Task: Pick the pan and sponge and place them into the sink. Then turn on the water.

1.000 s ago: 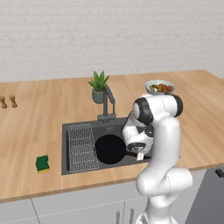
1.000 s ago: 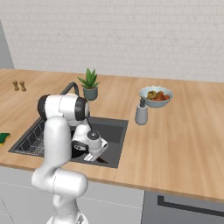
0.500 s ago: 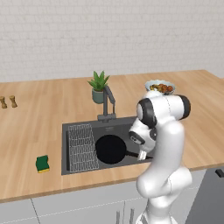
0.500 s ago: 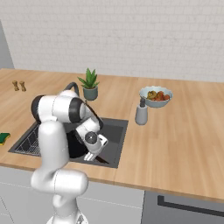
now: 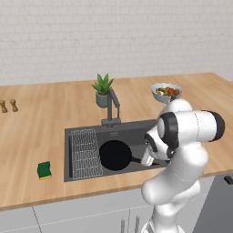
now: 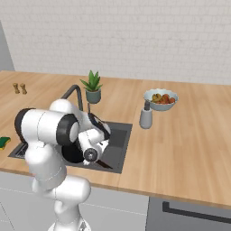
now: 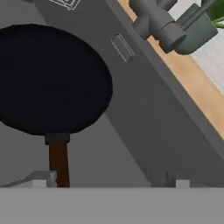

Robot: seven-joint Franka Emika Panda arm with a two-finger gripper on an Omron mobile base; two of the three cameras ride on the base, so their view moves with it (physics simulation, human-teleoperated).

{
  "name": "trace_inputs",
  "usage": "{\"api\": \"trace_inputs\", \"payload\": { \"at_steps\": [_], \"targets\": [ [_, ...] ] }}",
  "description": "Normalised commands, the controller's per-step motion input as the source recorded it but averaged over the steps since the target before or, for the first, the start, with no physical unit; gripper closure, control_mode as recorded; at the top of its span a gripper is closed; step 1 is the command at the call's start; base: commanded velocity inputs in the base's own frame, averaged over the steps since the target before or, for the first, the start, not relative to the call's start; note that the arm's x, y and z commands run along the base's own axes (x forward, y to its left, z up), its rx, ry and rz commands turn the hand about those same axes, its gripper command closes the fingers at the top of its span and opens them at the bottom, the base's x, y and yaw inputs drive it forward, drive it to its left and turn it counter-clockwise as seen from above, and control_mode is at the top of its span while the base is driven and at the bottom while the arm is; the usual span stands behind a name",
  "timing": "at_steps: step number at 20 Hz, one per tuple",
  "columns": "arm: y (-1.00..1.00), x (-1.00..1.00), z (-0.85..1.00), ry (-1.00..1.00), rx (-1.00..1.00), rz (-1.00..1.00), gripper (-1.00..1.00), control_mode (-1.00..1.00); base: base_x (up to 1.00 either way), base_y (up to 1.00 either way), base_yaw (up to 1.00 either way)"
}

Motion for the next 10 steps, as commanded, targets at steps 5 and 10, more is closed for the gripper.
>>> {"api": "trace_inputs", "payload": {
  "at_steps": [5,10],
  "targets": [
    [-0.51,-0.02,1.00,0.00,0.10,0.10,-1.00,-1.00,0.00,0.00,0.00],
    [-0.51,0.00,1.00,0.03,0.10,0.10,-1.00,-1.00,0.00,0.00,0.00]
  ]
}}
